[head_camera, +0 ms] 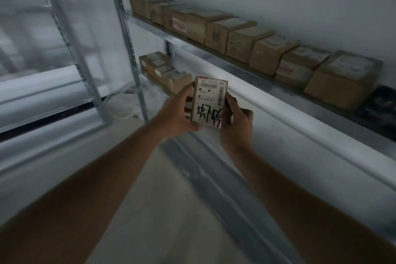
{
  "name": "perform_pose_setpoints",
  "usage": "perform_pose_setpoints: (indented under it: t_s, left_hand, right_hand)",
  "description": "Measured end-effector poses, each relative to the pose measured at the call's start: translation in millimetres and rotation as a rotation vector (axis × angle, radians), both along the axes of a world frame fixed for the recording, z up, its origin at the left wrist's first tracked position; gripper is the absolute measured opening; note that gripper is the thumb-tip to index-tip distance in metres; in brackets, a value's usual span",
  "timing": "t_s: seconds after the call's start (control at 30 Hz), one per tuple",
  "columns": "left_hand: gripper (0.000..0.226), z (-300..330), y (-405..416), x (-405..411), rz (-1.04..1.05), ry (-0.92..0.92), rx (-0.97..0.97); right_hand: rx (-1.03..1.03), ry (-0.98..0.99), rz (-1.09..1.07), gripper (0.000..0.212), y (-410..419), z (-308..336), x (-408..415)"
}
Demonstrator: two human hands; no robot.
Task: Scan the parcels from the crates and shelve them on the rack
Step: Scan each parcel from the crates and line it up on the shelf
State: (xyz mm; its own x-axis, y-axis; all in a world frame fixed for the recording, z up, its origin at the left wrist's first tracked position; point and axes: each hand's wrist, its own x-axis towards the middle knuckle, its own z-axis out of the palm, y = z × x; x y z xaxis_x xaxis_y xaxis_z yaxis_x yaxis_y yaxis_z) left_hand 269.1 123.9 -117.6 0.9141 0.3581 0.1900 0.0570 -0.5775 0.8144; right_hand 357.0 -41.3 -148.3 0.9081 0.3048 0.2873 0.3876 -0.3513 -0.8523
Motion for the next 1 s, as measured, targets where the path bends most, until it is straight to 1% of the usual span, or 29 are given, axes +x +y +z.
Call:
perform_pose_setpoints:
  t_s: [0.23,0.33,0.5,0.67,0.73,0.83,1.0]
  left_hand:
    - [0.111,-30.4,124.2,49.7,-0.011,0.036,0.104]
    - [0.105,-41.9,181.6,76.3,-0.066,0.061,0.105]
    - [0.102,-66.8,263.0,124.6,-0.143,0.1,0.09]
    - [0.103,-88.7,313.2,174.0,-0.241,0.13,0.092]
    - [0.102,-96.0,329.4,195.0,-0.265,0.132,0.132]
    - [0.101,-112.5,350.5,228.9,-0.28,0.149,0.176]
    - [0.096,-142.7,377.3,282.1,-0.28,0.181,0.155]
  right_hand:
    - [-0.046,0.05,0.004,0.045,122.3,-33.2,45.5]
    - [-0.066,0.071,-0.063,0.047,176.1,-45.5,63.0]
    - [-0.091,0.153,-0.17,0.047,250.4,-63.2,92.5]
    - [-0.132,0.211,-0.27,0.046,295.4,-83.7,126.9]
    - [-0.156,0.218,-0.296,0.046,309.0,-94.3,142.9]
    - [-0.17,0.244,-0.31,0.047,328.9,-111.8,170.1]
    - [-0.216,0.279,-0.314,0.048,358.6,-142.3,223.6]
